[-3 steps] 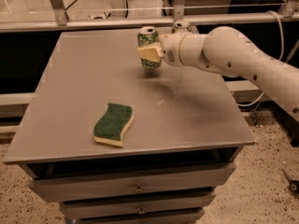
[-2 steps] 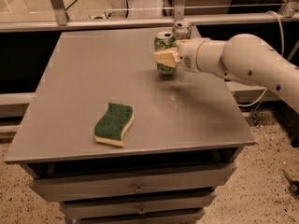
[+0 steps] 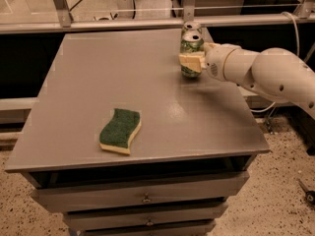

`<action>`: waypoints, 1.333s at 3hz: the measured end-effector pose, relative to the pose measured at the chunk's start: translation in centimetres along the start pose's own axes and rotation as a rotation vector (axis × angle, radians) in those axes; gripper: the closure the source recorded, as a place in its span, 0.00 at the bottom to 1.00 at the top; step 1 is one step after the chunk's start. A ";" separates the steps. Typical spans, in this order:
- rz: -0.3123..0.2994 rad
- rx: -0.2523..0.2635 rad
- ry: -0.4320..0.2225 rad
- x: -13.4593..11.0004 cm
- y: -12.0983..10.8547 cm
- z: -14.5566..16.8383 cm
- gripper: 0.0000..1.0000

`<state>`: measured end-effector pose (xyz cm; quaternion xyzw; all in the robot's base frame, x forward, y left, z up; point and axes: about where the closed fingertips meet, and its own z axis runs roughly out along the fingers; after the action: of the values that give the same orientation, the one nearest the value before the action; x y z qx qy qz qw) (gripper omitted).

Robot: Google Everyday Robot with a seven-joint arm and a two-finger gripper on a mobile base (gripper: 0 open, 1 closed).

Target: Move green can near 7up can

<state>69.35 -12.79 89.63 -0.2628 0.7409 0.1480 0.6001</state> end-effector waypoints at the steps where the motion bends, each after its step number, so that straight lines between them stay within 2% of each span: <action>1: -0.035 0.023 -0.045 0.1 -1.8 0.8 1.00; 3: -0.102 0.044 -0.015 1.7 -5.8 1.3 1.00; 4: -0.106 0.048 -0.007 2.5 -7.1 1.1 0.87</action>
Offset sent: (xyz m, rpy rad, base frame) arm 0.0530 -0.0585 -0.0200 -0.1159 -0.0825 -0.0193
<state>73.92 -18.53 87.68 -0.2868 0.7271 0.0990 0.6159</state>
